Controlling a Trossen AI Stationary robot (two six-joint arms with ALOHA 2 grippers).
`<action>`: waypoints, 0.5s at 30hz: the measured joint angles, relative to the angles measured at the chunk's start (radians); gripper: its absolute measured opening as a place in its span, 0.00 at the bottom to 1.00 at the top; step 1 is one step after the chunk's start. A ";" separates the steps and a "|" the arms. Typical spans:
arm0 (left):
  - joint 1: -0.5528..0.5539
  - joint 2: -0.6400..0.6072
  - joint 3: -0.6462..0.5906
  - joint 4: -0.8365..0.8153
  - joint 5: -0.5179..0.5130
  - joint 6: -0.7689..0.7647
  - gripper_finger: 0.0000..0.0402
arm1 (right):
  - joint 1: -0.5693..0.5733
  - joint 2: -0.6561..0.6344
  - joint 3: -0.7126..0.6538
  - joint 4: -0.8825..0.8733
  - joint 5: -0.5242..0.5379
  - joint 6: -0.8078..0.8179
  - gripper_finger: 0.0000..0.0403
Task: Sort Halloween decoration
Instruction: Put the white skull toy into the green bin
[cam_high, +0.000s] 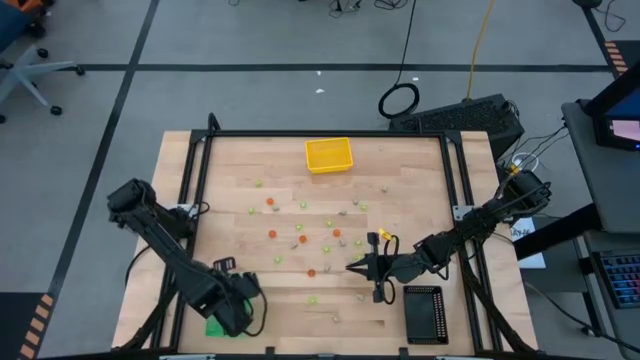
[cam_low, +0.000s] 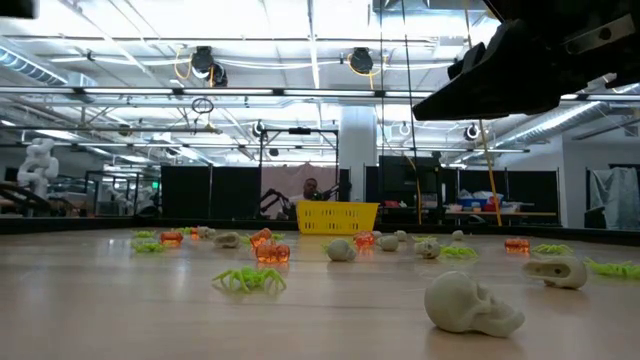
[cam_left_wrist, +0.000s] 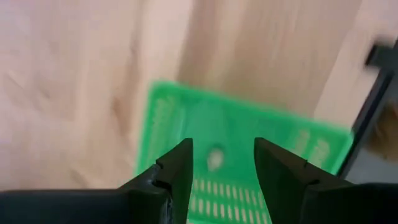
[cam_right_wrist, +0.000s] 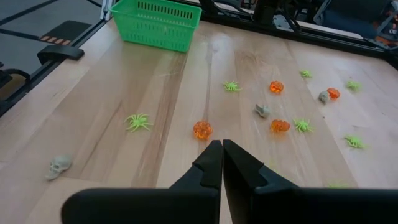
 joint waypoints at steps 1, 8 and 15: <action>0.011 -0.003 0.010 -0.001 -0.047 0.006 0.40 | 0.000 0.000 0.000 0.000 0.000 0.000 0.00; 0.118 -0.009 0.026 0.000 -0.340 0.136 0.40 | 0.000 0.000 0.000 0.000 -0.001 0.002 0.00; 0.262 -0.009 -0.014 0.218 -0.433 0.483 0.40 | 0.002 0.000 0.000 -0.020 -0.030 0.021 0.00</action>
